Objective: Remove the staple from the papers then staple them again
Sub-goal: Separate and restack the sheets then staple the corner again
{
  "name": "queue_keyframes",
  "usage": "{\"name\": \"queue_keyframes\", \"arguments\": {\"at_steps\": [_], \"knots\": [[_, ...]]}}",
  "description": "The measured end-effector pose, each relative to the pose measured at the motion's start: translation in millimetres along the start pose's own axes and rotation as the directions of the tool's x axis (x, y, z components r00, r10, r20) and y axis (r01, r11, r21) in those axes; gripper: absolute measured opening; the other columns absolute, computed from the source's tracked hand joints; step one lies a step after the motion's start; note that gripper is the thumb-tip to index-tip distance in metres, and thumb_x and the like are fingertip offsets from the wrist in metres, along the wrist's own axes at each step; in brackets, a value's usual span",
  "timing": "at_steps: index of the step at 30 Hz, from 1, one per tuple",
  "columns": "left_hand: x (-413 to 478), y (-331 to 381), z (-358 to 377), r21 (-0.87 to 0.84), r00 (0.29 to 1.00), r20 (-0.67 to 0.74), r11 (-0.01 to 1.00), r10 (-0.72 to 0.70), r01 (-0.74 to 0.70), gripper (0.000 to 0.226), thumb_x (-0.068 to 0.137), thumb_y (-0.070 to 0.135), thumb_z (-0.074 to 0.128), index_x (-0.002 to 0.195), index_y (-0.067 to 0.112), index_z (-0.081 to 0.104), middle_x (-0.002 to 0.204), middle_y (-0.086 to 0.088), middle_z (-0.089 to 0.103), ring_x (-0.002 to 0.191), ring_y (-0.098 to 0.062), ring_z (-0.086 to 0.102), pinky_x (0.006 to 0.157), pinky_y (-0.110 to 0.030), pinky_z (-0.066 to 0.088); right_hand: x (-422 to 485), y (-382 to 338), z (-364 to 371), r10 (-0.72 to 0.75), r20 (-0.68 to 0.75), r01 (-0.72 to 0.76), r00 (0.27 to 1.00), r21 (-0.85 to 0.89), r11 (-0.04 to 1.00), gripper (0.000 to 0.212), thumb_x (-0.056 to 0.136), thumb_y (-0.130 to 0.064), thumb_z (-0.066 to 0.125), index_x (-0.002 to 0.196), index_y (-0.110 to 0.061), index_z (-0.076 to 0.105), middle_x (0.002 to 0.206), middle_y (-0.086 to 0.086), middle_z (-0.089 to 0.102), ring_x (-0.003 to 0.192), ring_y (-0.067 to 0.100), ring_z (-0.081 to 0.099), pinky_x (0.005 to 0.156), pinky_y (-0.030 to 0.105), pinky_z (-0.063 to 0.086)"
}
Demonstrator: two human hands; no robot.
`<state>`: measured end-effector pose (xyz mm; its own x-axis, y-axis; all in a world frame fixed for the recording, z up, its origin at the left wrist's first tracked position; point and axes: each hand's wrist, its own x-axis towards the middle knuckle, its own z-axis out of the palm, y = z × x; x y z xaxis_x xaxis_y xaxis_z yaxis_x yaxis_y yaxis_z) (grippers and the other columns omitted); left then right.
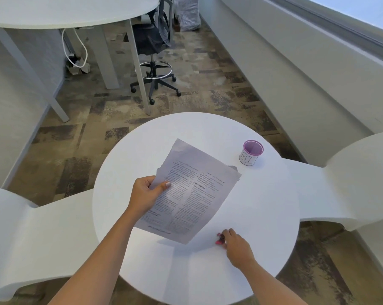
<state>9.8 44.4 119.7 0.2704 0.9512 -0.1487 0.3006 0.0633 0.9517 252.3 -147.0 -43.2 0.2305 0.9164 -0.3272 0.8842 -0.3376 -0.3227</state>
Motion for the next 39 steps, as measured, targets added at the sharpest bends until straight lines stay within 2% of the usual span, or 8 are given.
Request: {"name": "queue_keyframes", "arguments": {"at_steps": [4, 7, 10, 15, 19, 22, 28, 39], "knots": [[0, 1, 1, 0.057, 1.000, 0.013, 0.998, 0.017, -0.018, 0.009, 0.081, 0.029, 0.078, 0.074, 0.024, 0.075, 0.075, 0.012, 0.076, 0.064, -0.011, 0.071, 0.051, -0.023, 0.053, 9, -10, -23, 0.316, -0.090, -0.209, 0.944, 0.578, 0.789, 0.022, 0.096, -0.013, 0.048, 0.112, -0.027, 0.053, 0.112, -0.009, 0.060, 0.103, 0.019, 0.059, 0.081, 0.031, 0.041], [-1, 0, 2, 0.112, 0.999, 0.016, 0.993, 0.030, -0.031, 0.008, 0.082, 0.034, 0.076, 0.077, 0.028, 0.075, 0.078, 0.009, 0.076, 0.068, -0.015, 0.072, 0.058, -0.037, 0.059, 27, -19, -66, 0.428, -0.221, -0.130, 0.877, 0.747, 0.652, 0.014, 0.098, -0.019, 0.046, 0.108, -0.026, 0.053, 0.104, 0.000, 0.062, 0.095, 0.025, 0.061, 0.078, 0.034, 0.043], [-2, 0, 3, 0.174, 0.998, 0.028, 0.983, 0.053, -0.057, 0.010, 0.083, 0.039, 0.074, 0.083, 0.029, 0.075, 0.084, 0.007, 0.076, 0.072, -0.019, 0.072, 0.061, -0.046, 0.060, 39, -24, -116, 0.447, -0.334, -0.018, 0.830, 0.785, 0.620, 0.018, 0.100, -0.027, 0.045, 0.116, -0.022, 0.051, 0.110, -0.002, 0.062, 0.098, 0.025, 0.060, 0.087, 0.043, 0.048], [-3, 6, 4, 0.346, 0.988, 0.008, 0.927, 0.152, -0.146, 0.014, 0.086, 0.043, 0.069, 0.089, 0.031, 0.075, 0.079, 0.009, 0.072, 0.071, -0.016, 0.067, 0.054, -0.031, 0.051, 29, -38, -188, 0.163, -0.629, 0.214, 0.760, 0.479, 0.851, 0.021, 0.100, -0.039, 0.041, 0.119, -0.034, 0.045, 0.100, -0.014, 0.065, 0.076, 0.015, 0.060, 0.064, 0.029, 0.046], [-5, 16, 6, 0.502, 0.965, 0.030, 0.831, 0.262, -0.241, 0.015, 0.089, 0.035, 0.068, 0.097, 0.028, 0.078, 0.072, 0.007, 0.070, 0.062, -0.011, 0.061, 0.052, -0.022, 0.044, 14, -56, -216, -0.099, -0.631, 0.246, 0.770, 0.150, 0.958, 0.027, 0.092, -0.055, 0.047, 0.116, -0.046, 0.042, 0.100, -0.013, 0.066, 0.072, 0.015, 0.053, 0.064, 0.029, 0.041], [-8, 25, 5, 0.579, 0.931, 0.054, 0.748, 0.362, -0.325, 0.016, 0.090, 0.021, 0.067, 0.098, 0.030, 0.078, 0.067, 0.006, 0.070, 0.057, -0.015, 0.057, 0.049, -0.018, 0.033, 8, -66, -221, -0.223, -0.626, 0.257, 0.748, -0.037, 0.966, 0.044, 0.086, -0.071, 0.035, 0.118, -0.042, 0.043, 0.107, -0.011, 0.070, 0.075, 0.017, 0.059, 0.068, 0.027, 0.037], [-15, 43, -1, 0.647, 0.834, 0.078, 0.608, 0.547, -0.459, 0.026, 0.077, 0.002, 0.075, 0.089, 0.025, 0.080, 0.071, 0.008, 0.075, 0.056, -0.021, 0.066, 0.053, -0.009, 0.027, 0, -74, -224, -0.260, -0.652, 0.262, 0.713, -0.096, 0.960, 0.060, 0.081, -0.077, 0.033, 0.125, -0.038, 0.043, 0.104, -0.007, 0.072, 0.080, 0.019, 0.067, 0.069, 0.031, 0.049], [-18, 54, -7, 0.660, 0.755, 0.163, 0.499, 0.635, -0.562, 0.027, 0.069, 0.002, 0.082, 0.084, 0.024, 0.080, 0.075, 0.011, 0.077, 0.058, -0.017, 0.071, 0.055, -0.011, 0.031, -11, -84, -233, -0.312, -0.612, 0.293, 0.727, -0.135, 0.946, 0.063, 0.075, -0.076, 0.034, 0.123, -0.036, 0.045, 0.105, -0.006, 0.073, 0.081, 0.019, 0.070, 0.065, 0.033, 0.058]]}}
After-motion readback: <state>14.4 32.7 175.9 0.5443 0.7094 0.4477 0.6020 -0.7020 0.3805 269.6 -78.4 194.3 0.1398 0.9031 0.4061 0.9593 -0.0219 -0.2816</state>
